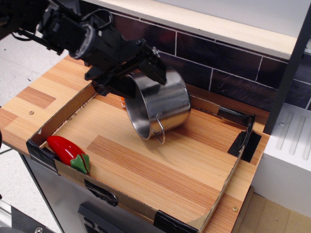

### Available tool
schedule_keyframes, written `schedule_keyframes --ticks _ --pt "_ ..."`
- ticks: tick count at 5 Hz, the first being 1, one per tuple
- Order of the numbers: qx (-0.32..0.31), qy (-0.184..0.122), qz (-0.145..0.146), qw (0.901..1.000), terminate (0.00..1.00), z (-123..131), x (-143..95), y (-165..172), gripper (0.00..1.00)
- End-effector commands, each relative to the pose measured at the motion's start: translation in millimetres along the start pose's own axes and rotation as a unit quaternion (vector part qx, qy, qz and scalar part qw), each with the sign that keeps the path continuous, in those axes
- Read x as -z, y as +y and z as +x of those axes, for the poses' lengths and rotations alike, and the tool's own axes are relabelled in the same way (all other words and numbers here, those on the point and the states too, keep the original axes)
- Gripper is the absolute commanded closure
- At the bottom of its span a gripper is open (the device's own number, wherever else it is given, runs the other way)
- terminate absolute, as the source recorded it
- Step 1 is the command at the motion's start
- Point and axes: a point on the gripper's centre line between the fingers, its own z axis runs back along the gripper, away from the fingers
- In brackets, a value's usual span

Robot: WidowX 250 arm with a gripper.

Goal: Upright metal pot

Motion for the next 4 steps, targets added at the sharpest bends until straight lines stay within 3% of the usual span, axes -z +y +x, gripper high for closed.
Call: schedule_keyframes --ticks 1,2,3,4 --pt "0.066 0.026 -0.002 0.9975 0.0 -1.0 0.8 -2.9 0.0" --pt "0.055 0.02 0.008 0.9982 0.0 -1.0 1.2 -2.4 1.0" --pt "0.064 0.019 0.03 0.9973 0.0 2.4 -1.2 -3.8 1.0" --pt "0.109 0.041 0.066 0.9911 0.0 3.7 -2.3 -7.8 1.0"
